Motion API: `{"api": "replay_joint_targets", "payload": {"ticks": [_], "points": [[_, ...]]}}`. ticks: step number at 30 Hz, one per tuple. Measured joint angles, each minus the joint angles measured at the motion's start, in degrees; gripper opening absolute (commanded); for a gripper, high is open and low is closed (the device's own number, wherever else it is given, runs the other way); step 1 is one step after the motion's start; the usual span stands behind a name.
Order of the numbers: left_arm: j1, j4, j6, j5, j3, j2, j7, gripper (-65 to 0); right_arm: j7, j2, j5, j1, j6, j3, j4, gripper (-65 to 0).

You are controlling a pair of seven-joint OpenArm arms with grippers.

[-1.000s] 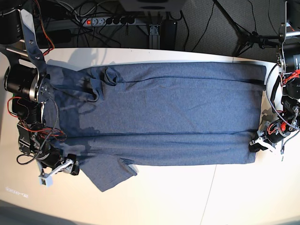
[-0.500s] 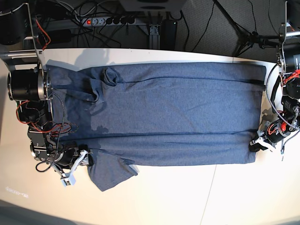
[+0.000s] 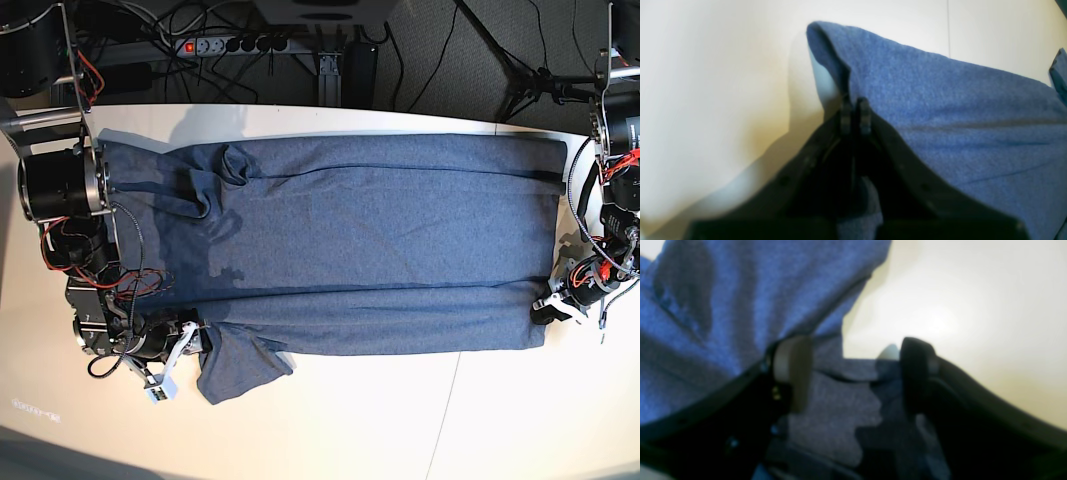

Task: Fold the T-shirt properly
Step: 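Reposition the right gripper along the sleeve edge and regrasp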

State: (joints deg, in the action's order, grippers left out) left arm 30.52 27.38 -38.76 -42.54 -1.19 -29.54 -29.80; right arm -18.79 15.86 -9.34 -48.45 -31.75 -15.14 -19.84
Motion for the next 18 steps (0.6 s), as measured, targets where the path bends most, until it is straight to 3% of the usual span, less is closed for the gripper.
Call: {"api": "replay_joint_targets", "payload": {"ticks": [5, 18], "points": [[0.0, 0.0, 0.0, 0.0, 0.0, 0.0, -0.5, -65.0, -0.4, 0.0, -5.2, -1.5, 0.0, -0.1, -0.2, -23.4], [0.0, 0.0, 0.0, -1.1, 0.0, -0.1, -1.3, -65.0, 0.7, 0.0, -5.5, -2.0, 0.0, -0.1, 0.3, -23.4]]}}
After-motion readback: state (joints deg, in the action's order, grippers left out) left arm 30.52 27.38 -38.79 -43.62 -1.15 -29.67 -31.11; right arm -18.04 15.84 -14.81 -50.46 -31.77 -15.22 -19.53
